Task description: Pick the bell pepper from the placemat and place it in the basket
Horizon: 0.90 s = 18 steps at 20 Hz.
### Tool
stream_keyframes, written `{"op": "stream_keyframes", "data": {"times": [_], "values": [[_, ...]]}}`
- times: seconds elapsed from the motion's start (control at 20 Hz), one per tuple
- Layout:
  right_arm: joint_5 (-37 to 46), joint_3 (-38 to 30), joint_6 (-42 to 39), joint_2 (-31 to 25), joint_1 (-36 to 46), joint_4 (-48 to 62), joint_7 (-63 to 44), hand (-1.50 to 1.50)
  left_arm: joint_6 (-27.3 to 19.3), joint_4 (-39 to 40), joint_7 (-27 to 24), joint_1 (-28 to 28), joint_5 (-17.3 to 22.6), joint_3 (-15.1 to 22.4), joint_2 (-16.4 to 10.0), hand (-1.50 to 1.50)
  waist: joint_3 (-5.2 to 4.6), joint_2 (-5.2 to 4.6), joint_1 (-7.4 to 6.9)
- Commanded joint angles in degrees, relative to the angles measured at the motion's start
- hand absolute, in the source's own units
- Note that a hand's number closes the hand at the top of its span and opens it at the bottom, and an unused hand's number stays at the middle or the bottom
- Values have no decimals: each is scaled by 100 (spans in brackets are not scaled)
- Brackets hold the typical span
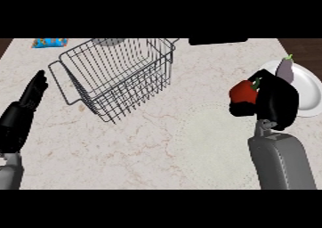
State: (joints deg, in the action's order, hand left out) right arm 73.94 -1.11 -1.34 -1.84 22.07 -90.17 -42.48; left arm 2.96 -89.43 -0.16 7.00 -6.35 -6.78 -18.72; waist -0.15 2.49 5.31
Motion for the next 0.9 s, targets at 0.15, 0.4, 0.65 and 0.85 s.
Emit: {"op": "stream_keyframes", "data": {"times": [0.15, 0.4, 0.65, 0.85], "values": [[316, 1307, 170, 179, 939, -2033, -1949, 150, 270, -23, -38, 243, 135, 79, -59, 0, -7, -123, -430], [341, 1788, -933, 182, 2738, -1922, -3065, 150, 144, -13, 160, 552, -34, 367, 217, 0, 2, -209, -588], [-431, 1524, -853, 182, 4092, -808, -3700, 150, 229, 185, 21, 674, -53, 334, 158, 0, -2, -246, -707], [-984, 1072, -723, 182, 5021, 217, -3607, 150, 224, 200, -100, 634, -121, 401, 197, 0, -7, -267, -796]]}}
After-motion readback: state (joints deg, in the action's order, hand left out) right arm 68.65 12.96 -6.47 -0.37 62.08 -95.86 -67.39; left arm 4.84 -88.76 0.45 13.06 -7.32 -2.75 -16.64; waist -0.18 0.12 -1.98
